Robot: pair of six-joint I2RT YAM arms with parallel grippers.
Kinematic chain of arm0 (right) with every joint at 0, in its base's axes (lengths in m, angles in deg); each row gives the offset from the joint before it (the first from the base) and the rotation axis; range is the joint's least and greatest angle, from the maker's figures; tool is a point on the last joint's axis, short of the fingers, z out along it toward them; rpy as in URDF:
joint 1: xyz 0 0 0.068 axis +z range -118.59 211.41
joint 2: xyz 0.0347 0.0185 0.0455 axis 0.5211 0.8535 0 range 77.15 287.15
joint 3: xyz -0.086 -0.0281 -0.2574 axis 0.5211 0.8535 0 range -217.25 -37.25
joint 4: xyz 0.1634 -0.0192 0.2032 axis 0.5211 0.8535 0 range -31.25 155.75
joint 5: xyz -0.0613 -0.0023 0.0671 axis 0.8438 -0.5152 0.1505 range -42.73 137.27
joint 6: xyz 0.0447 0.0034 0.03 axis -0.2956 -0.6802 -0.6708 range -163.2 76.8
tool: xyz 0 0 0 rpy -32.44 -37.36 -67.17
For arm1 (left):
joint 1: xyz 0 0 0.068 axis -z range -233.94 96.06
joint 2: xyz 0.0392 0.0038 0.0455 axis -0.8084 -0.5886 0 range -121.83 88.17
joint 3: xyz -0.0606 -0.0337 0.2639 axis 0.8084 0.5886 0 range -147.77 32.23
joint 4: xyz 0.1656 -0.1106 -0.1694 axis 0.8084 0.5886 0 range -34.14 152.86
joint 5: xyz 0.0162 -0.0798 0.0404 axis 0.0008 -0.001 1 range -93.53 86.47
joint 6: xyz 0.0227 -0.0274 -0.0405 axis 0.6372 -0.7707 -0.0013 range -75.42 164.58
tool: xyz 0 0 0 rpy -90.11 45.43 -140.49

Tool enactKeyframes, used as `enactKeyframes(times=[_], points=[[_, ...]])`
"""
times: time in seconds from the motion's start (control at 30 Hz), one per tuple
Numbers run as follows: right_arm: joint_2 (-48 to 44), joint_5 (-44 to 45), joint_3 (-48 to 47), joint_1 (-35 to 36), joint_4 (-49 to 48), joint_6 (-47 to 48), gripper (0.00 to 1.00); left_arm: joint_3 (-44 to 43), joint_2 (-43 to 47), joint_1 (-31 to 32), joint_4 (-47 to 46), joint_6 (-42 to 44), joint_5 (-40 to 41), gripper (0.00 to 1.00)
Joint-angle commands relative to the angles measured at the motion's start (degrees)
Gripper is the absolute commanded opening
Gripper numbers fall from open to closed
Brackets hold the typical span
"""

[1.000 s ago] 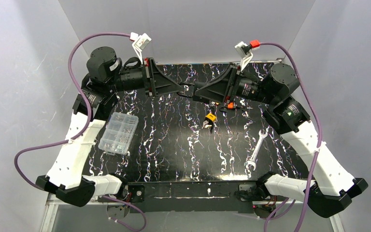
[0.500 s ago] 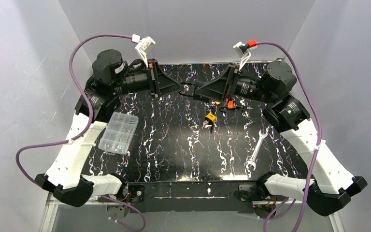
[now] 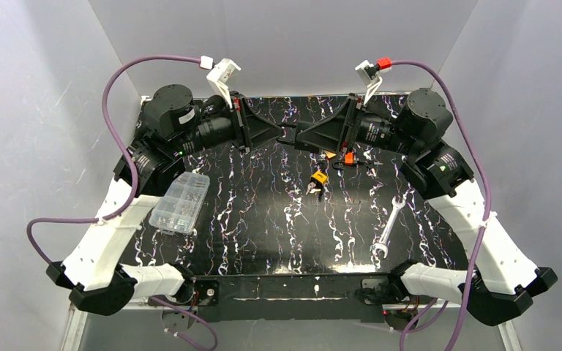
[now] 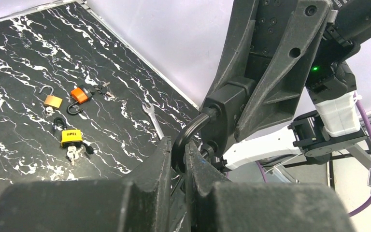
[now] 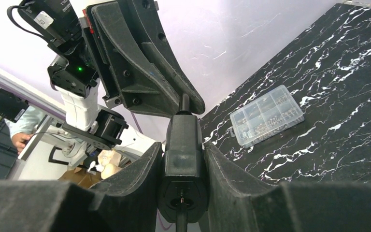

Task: Lock with the key
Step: Lock the lock.

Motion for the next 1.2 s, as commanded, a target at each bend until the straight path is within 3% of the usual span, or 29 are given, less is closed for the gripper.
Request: enactKeyframes(times=[0.0, 0.47, 0.8, 1.17], points=[[3.7, 3.3, -2.6, 3.9, -2.7, 2.8, 0.01, -2.2, -4.0, 5.4, -5.9, -5.1, -8.8, 0.0], [8.9, 7.5, -6.0, 5.5, 1.7, 5.5, 0.01, -4.4, -5.6, 10.5, -6.5, -7.1, -7.5, 0.0], [8.5, 11.7, -3.8, 9.0, 6.4, 8.4, 0.01, -14.0, -7.4, 10.5, 0.8, -4.1, 4.5, 0.0], [7.7, 14.5, -1.3, 9.8, 5.4, 8.2, 0.01, -20.6, -13.6, 10.5, -7.2, -12.8, -4.0, 0.0]])
